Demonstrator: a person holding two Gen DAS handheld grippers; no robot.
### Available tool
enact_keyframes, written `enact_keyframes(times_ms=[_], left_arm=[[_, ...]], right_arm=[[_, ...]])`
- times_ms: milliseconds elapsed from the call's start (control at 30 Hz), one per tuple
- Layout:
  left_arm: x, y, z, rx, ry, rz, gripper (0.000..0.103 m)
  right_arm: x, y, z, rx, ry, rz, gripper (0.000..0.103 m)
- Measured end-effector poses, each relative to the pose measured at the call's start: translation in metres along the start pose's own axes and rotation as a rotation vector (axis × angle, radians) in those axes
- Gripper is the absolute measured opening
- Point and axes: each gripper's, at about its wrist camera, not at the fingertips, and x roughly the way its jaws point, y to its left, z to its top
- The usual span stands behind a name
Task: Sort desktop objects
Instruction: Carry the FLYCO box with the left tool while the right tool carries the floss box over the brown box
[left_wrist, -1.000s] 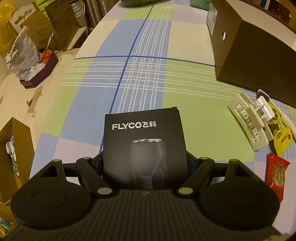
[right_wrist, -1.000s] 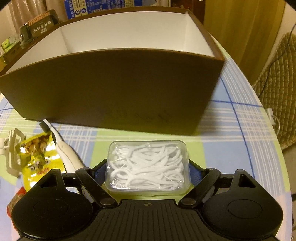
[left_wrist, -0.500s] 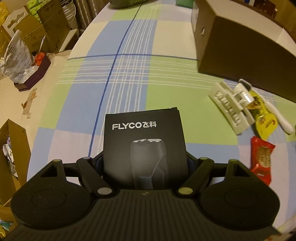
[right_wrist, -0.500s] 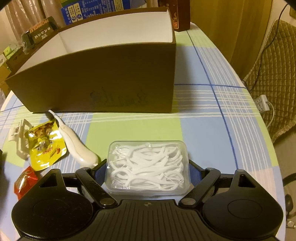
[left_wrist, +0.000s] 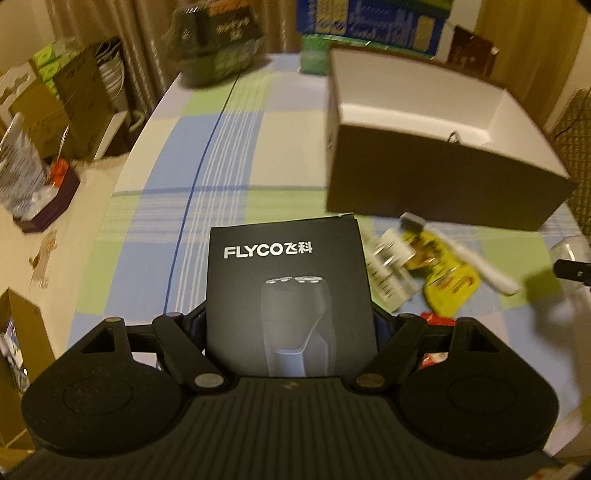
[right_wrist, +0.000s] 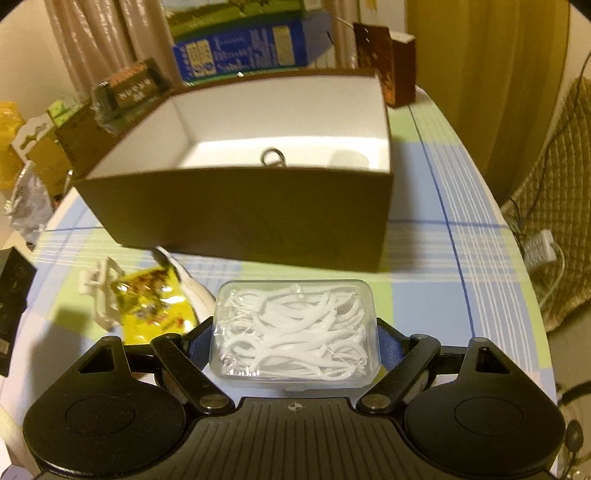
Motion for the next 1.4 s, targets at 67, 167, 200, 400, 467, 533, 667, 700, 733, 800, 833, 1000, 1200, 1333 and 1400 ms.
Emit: enact_keyframes(times_ms=[67,167,200,400,467,533,667,700,733,800,833,1000,1200,1333,1400], left_arm=[[-0.005,-0.007,0.005,0.011,-0.016,-0.017,0.077],[-0.012,-0.016,0.013,0.033,-0.041,-0.037,0.077],[-0.013,-0.020,0.016,0.042,-0.050,-0.042,0.077],[-0.017,-0.042,0.034,0.088,-0.091,-0.075,0.077],[-0.016,-0.049,0.039,0.100,-0.099,-0.085,0.077],[-0.017,-0.055,0.044,0.113,-0.108,-0.096,0.077],[-0.021,-0.069,0.055,0.139,-0.131,-0.123,0.077],[-0.021,-0.073,0.058,0.146,-0.138,-0.131,0.077],[-0.021,-0.075,0.061,0.151,-0.144,-0.136,0.077],[-0.021,-0.082,0.069,0.162,-0.157,-0.147,0.077],[-0.021,-0.084,0.072,0.166,-0.164,-0.152,0.077],[-0.020,-0.097,0.093,0.176,-0.201,-0.173,0.077],[-0.011,-0.108,0.120,0.178,-0.222,-0.182,0.077],[0.001,-0.113,0.141,0.168,-0.226,-0.172,0.077],[0.011,-0.114,0.153,0.156,-0.214,-0.164,0.077]], right_arm=[[-0.005,0.004,0.004,-0.015,-0.010,0.012,0.083],[-0.010,0.007,0.009,-0.035,-0.027,0.025,0.083],[-0.011,0.007,0.011,-0.042,-0.032,0.028,0.083],[-0.018,0.008,0.024,-0.074,-0.059,0.036,0.083],[-0.019,0.008,0.027,-0.083,-0.068,0.038,0.083],[-0.021,0.008,0.030,-0.091,-0.077,0.041,0.083],[-0.025,0.007,0.039,-0.109,-0.097,0.047,0.083],[-0.026,0.007,0.041,-0.113,-0.102,0.049,0.083],[-0.026,0.006,0.045,-0.116,-0.109,0.050,0.083],[-0.027,0.005,0.052,-0.119,-0.121,0.056,0.083],[-0.027,0.004,0.056,-0.119,-0.128,0.060,0.083],[-0.026,0.003,0.077,-0.128,-0.166,0.064,0.083],[-0.015,0.002,0.103,-0.131,-0.195,0.070,0.083],[0.001,-0.001,0.124,-0.125,-0.193,0.075,0.083],[0.010,-0.002,0.133,-0.126,-0.189,0.070,0.083]])
